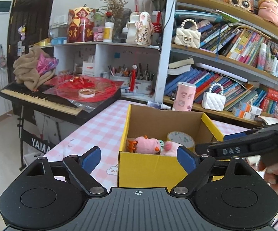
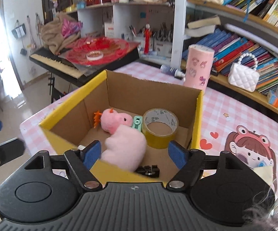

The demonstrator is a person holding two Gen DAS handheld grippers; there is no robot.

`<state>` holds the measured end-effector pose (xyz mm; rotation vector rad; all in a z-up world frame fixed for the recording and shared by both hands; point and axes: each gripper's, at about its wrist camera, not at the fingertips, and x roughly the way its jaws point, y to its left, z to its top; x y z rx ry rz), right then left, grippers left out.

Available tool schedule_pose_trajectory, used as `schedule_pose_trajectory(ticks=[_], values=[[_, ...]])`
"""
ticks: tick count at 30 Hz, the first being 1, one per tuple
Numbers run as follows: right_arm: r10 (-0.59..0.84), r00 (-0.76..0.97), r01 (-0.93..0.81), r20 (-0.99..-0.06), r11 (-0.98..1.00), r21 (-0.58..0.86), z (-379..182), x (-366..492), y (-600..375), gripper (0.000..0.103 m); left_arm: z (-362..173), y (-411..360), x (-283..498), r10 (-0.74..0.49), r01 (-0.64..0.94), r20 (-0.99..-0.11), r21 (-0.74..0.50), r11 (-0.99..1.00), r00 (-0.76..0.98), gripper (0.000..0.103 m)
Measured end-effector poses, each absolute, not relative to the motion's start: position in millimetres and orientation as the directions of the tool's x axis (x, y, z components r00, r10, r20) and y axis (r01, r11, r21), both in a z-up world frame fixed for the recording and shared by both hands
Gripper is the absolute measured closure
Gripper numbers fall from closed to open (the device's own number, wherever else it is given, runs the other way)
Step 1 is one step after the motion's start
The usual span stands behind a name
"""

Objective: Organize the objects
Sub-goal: 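Withdraw both tools from the box toward the toy car and small box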

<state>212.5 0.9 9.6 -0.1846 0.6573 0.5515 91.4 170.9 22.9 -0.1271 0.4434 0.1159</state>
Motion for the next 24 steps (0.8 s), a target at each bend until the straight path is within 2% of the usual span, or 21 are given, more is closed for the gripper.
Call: schedule_pose_trajectory(ticks=[5,12,24], values=[[0.407,0.695,-0.503,-0.593,0.864,0.003,15.2,174.9,-10.6,0.028,27.4,168.5,79.2,0.054,-0.106,-0.440,-0.095,0.990,0.896,0.014],[0.344,0.758,-0.423,-0.554,0.906,-0.015,14.1,118.2,-22.7,0.027,25.1,161.0,56.0,0.024,-0.066,-0.466,-0.075,0.995,0.884,0.007],[0.203,0.792,-0.272,-0.576,0.962,-0.035,-12.6,51.9,-34.6,0.027,9.1,145.3,20.2,-0.019,0.007,-0.522,-0.025,1.000,0.853,0.005]])
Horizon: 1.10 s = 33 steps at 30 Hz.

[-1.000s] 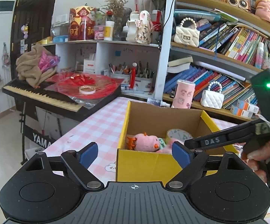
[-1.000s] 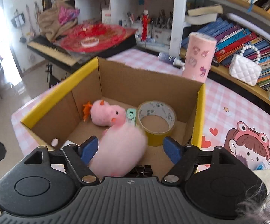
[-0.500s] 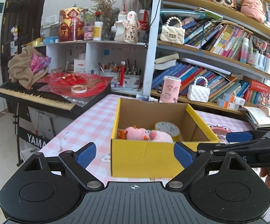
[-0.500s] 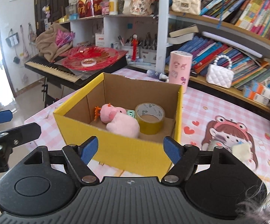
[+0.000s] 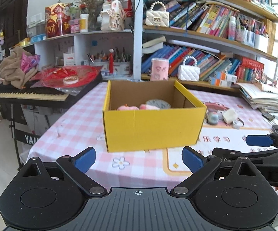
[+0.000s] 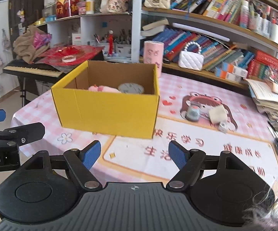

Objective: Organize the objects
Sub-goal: 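Withdraw both tools from the box toward the toy car and small box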

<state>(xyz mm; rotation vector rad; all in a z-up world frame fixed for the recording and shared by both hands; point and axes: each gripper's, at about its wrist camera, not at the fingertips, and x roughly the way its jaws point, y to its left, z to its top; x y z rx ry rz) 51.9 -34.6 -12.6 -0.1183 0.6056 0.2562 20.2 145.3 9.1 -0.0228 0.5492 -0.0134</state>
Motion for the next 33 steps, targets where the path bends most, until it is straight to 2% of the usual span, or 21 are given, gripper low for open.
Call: schedule_pose_trajectory(ticks=[14,33], values=[[0.103,0.787,-0.165,-0.609,0.985,-0.046,-25.7,14.0,-51.8,0.026,-9.7,131.4,7.9,-0.116,0.088,-0.610,-0.076,0.993,0.784,0.005],[-0.074,0.774,0.058,-0.629,0.997,-0.045,-30.6,-16.3,-108.9,0.025,-17.3,76.7,12.9,-0.275,0.278,-0.628,-0.096,0.956,0.728,0.005]])
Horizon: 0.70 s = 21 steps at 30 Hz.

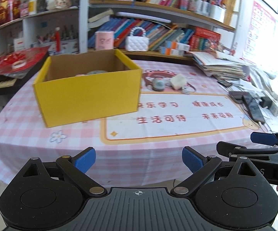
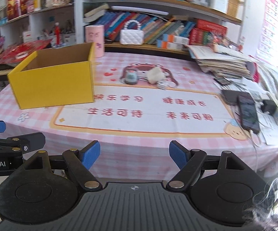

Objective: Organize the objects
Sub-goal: 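Withdraw both tools from the box toward the toy car and small box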

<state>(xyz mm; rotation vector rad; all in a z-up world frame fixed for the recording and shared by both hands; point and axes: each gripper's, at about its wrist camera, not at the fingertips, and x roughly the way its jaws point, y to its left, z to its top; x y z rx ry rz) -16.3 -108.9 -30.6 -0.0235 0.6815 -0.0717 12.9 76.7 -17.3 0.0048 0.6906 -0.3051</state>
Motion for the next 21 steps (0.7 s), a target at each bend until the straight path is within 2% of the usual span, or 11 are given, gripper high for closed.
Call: schedule_pose_trajectory(ticks=[21], values=[[-0.148,0.733,0.158,-0.664,0.986,-0.046,-39.3,3.3,-167.6,0.024,-27.2,13.8,46.8,-0.347,0.376,-0.654,-0.102,0.921,0.672,0.005]])
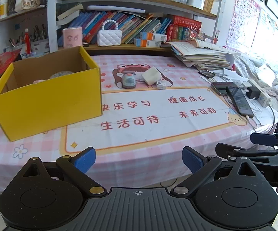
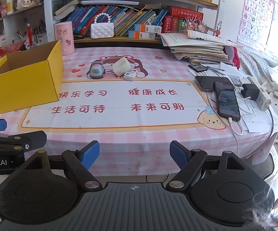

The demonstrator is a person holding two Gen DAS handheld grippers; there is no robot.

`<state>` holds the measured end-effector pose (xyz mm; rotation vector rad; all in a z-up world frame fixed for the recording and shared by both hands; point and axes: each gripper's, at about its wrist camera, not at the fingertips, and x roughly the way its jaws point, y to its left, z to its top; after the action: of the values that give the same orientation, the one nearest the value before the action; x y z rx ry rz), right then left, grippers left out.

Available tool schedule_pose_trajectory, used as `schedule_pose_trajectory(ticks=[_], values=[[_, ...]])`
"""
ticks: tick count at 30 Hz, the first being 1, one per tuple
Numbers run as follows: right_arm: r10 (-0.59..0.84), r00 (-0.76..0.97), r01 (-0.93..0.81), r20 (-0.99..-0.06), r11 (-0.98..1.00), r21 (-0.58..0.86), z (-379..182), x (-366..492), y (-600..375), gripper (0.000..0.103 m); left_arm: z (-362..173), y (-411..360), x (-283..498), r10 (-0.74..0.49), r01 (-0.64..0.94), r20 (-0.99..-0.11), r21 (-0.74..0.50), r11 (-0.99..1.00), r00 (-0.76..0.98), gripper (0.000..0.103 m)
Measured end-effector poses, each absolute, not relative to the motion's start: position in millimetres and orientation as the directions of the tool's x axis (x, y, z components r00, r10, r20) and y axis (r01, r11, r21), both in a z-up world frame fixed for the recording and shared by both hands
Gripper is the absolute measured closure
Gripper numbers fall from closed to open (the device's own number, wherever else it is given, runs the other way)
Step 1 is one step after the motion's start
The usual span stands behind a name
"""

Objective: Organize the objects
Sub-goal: 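Withdraw both tools from the box toward the toy car and small box, then grasp the grey toy car with the left gripper while the right gripper grasps the small white box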

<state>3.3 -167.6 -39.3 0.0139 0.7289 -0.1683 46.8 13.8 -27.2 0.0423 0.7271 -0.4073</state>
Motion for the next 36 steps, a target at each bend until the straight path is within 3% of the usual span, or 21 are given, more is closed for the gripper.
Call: schedule_pose_trajectory(ticks=[20,36], values=[[-0.024,0.725,0.007,-0.689,1.000,-0.028,-48.9,105.6,-229.1,0.028,-23.8,-50.8,126.4,-0.254,0.267,-0.636,-0.078,0.961,0.729,0.007],[0.064,0.782,-0.110,-0.620,0.993,-0.036,-67.0,208.6,-257.6,0.031,-33.7,-106.0,236.0,-0.133,0.160,-0.629,-0.013,0.987,0.766,0.023]])
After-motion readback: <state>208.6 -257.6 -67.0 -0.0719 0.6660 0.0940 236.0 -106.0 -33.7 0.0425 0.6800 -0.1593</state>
